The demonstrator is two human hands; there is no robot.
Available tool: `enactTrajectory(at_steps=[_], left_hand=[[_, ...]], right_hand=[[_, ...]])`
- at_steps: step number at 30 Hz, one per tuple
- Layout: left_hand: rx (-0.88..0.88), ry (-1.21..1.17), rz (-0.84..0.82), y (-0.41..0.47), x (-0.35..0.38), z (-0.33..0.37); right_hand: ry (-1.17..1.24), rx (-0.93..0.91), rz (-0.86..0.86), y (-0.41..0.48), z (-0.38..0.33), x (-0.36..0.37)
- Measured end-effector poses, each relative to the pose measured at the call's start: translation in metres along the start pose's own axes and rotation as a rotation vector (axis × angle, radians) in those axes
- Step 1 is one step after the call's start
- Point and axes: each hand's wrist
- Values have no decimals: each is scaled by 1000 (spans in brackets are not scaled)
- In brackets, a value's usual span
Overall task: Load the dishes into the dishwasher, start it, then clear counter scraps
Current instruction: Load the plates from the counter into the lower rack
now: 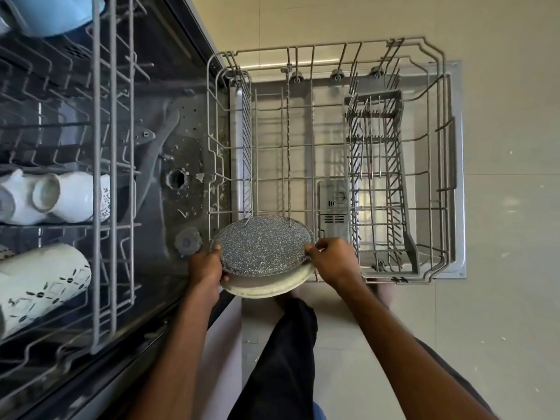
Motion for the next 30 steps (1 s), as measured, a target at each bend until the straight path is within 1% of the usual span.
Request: enactTrajectory(at_steps=[4,8,11,14,17,19,20,22,24,27,30], left_hand=[[7,168,-23,6,0,5],[25,288,-78,14,-5,9],[85,422,-94,18,-10,7],[128,436,-128,15,-15,6],[160,457,-101,5,-19,2],[153,394,-68,-2,-19,-2],[130,310,-72,-5,-19,-5],[74,119,-99,-13,-18,-9],[65,1,-103,-18,-16,-13],[91,-10,-89,-21,-15,-19],[131,59,-88,-20,-17,-24]], right_hand=[[121,32,26,4,7,3],[202,62,-4,9,12,8],[191,65,-20,12,13,8],[150,80,-16,12,12,4],[95,75,6,10,10,0],[95,64,3,8,8,0],[106,55,-5,6,7,-1],[189,34,-27,4,7,0],[309,29,-30,4,8,0],[358,33,-46,4,11,0],[343,32,-56,5,16,2]])
Point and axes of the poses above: each hand's wrist, its own y-axis towards the middle knuckle, its own x-axis out of the palm, z = x × y, and after that the axes turned 7 degrees about -z, right-handed
